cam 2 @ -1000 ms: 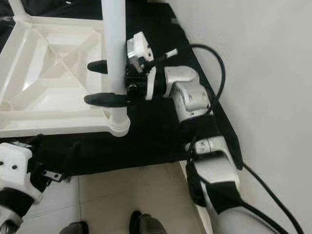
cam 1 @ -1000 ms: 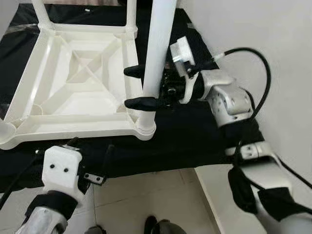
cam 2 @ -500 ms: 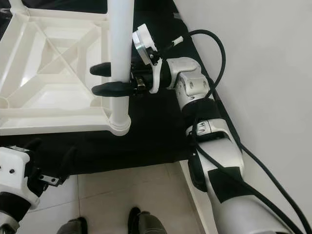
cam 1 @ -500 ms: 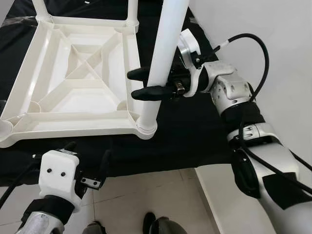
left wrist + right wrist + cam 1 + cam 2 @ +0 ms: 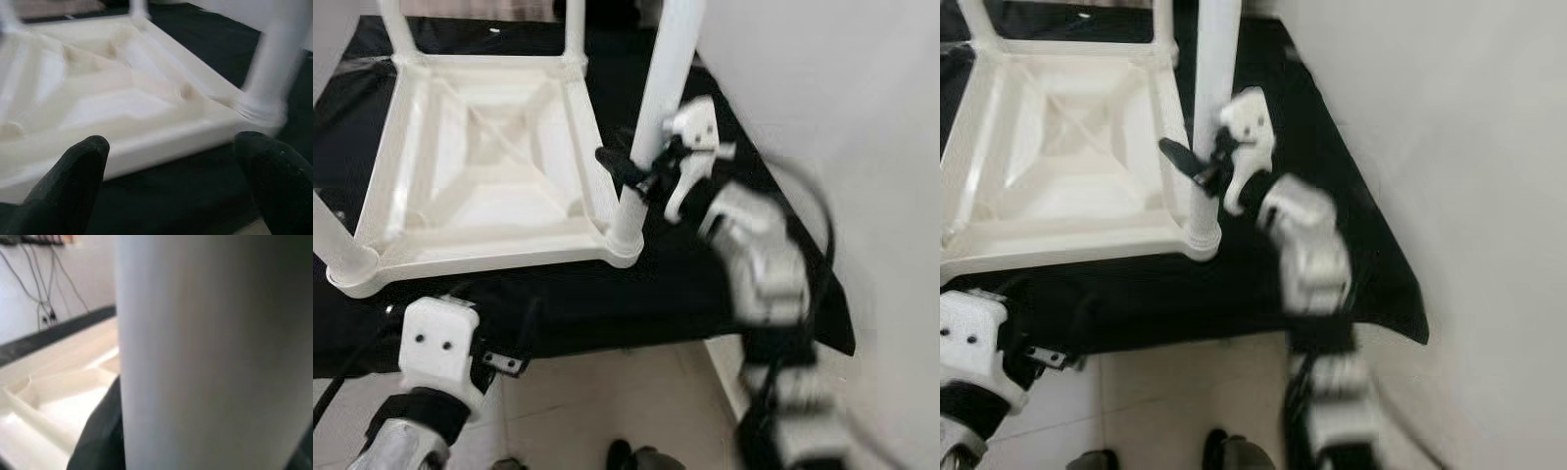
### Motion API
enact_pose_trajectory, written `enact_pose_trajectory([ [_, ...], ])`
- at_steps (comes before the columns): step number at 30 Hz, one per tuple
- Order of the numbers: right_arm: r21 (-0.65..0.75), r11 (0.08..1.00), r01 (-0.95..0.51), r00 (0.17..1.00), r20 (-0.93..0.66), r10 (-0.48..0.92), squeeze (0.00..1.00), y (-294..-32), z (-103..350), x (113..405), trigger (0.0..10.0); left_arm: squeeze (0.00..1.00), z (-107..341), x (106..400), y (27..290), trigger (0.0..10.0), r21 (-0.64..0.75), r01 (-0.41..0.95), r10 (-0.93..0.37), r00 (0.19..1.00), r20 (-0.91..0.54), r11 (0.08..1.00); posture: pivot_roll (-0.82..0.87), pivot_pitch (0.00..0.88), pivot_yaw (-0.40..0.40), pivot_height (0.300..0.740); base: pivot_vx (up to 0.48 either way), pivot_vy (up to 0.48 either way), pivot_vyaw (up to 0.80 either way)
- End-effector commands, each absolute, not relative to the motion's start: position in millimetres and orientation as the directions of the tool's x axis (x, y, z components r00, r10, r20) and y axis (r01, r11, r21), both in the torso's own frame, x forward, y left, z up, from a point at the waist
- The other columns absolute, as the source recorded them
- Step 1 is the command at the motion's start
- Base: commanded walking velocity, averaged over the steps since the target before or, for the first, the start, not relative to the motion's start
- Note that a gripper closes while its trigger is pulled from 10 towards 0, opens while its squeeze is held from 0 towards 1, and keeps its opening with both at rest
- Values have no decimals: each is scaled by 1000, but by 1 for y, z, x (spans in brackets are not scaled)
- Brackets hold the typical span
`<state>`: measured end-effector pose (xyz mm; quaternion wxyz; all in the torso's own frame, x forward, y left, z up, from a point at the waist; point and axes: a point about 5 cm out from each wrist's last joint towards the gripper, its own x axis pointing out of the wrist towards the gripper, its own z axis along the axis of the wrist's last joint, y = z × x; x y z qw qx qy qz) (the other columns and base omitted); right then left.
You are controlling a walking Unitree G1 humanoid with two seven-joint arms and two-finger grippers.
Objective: Building children table
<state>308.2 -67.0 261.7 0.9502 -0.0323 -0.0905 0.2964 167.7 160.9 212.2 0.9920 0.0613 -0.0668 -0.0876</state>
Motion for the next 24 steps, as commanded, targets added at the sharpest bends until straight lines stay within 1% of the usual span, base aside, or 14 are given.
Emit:
enact_pose_trajectory([
  [1,-12,822,-570,822,-35,569,0,-45,220,309,10000,0,207,170,159,10000,119,187,-199,975,98,975,79,227,-140,740,0,0,0],
  [7,6,803,-596,803,29,596,0,-35,233,329,10000,0,208,176,158,10000,116,194,-207,972,110,974,80,197,-147,740,0,0,0],
  [10,22,824,-566,824,40,565,0,-35,242,326,10000,0,208,177,159,10000,117,191,-204,972,114,975,82,192,-147,740,0,0,0],
  [13,31,817,-576,817,63,574,0,-35,249,326,10000,0,209,178,159,10000,119,188,-202,972,117,975,83,190,-147,740,0,0,0],
  [14,44,797,-603,797,85,598,0,-35,254,323,10000,0,209,178,160,10000,119,188,-202,972,117,975,86,187,-149,740,0,0,0],
  [15,40,767,-641,765,115,633,1000,-38,259,322,10000,0,209,178,159,10000,120,189,-203,972,118,975,88,187,-151,740,0,0,0],
  [16,40,767,-641,765,115,633,1000,-38,259,322,10000,0,209,178,159,10000,120,189,-203,972,118,975,88,187,-151,740,0,0,0],
  [17,30,700,-714,695,155,702,1000,-40,267,321,10000,0,209,178,159,10000,121,189,-204,972,117,974,92,188,-156,740,0,0,0],
  [18,30,700,-714,695,155,702,1000,-40,267,321,10000,0,209,178,159,10000,121,189,-204,972,117,974,92,188,-156,740,0,0,0],
  [19,-20,575,-818,560,200,804,1000,-47,278,321,10000,0,209,179,159,10000,122,189,-204,972,117,974,96,189,-158,740,0,0,0],
  [20,-77,487,-870,464,207,861,1000,-52,282,320,10000,0,209,178,159,10000,122,189,-204,972,117,974,101,193,-162,740,0,0,0],
  [21,-77,487,-870,464,207,861,1000,-52,282,320,10000,0,209,178,159,10000,122,189,-204,972,117,974,101,193,-162,740,0,0,0],
  [22,-125,408,-904,379,203,903,1000,-57,285,319,10000,0,209,178,158,10000,123,190,-204,972,116,974,101,193,-162,740,0,0,0],
  [24,-188,304,-934,268,192,944,1000,-64,289,319,10000,0,209,177,158,10000,124,190,-204,972,114,974,105,199,-164,740,0,0,0],
])
